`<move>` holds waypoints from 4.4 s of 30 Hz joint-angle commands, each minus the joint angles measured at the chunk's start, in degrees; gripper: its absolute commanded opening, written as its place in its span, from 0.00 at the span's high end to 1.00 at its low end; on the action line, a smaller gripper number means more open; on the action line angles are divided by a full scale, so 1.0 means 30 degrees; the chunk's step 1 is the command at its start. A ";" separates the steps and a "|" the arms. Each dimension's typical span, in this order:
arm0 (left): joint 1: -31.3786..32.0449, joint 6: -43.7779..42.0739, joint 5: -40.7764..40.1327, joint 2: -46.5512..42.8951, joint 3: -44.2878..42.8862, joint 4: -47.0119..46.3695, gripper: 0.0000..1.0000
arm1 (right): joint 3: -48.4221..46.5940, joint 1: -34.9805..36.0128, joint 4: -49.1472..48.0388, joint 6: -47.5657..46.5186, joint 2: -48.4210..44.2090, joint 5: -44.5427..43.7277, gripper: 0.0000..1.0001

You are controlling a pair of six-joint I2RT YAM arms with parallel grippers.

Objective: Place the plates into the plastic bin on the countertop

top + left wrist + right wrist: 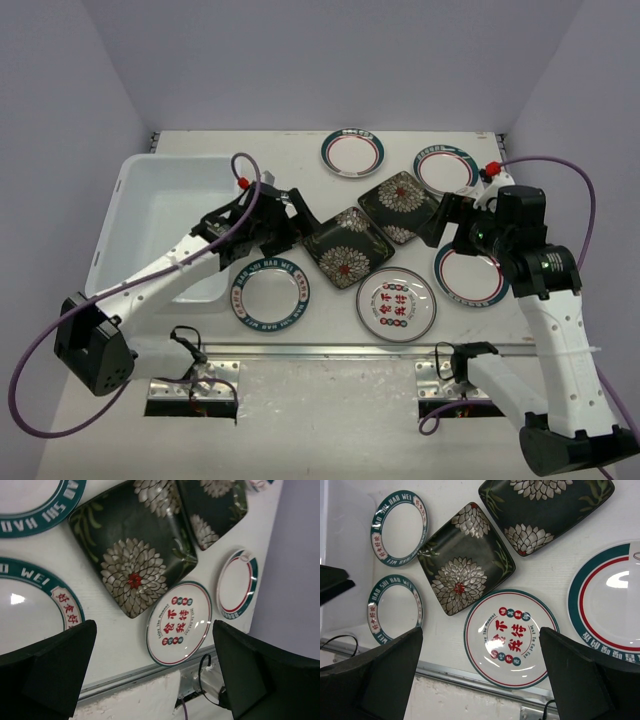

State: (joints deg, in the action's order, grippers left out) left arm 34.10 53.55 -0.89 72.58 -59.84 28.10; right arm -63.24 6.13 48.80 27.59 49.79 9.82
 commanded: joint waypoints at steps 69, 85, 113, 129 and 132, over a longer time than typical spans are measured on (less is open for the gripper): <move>0.0236 0.4834 -0.1171 0.4783 0.3561 -1.0985 1.00 | 0.1010 0.0066 -0.1355 0.1056 -0.0024 0.1559 0.01; -0.1465 0.4443 0.1888 0.0692 0.1201 -1.0558 1.00 | 0.0959 0.0066 -0.1311 0.0891 -0.0255 0.0864 0.01; -1.8436 0.4025 -0.0441 -0.5020 0.0001 0.0136 1.00 | -0.0040 0.0339 -0.2683 0.1392 0.2202 0.2724 0.01; -1.8515 0.3615 -0.0400 0.0113 0.1767 -0.3367 1.00 | -0.0454 0.0863 -0.3184 0.1748 0.3169 0.3618 0.01; -1.8515 0.3207 -0.0206 0.1549 0.0950 -0.3314 0.96 | -0.0392 0.0886 -0.3272 0.1838 0.3217 0.3818 0.01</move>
State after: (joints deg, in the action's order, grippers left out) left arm -21.10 63.17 -3.35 74.04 -51.30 30.23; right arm -61.95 8.35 42.03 32.27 59.21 19.62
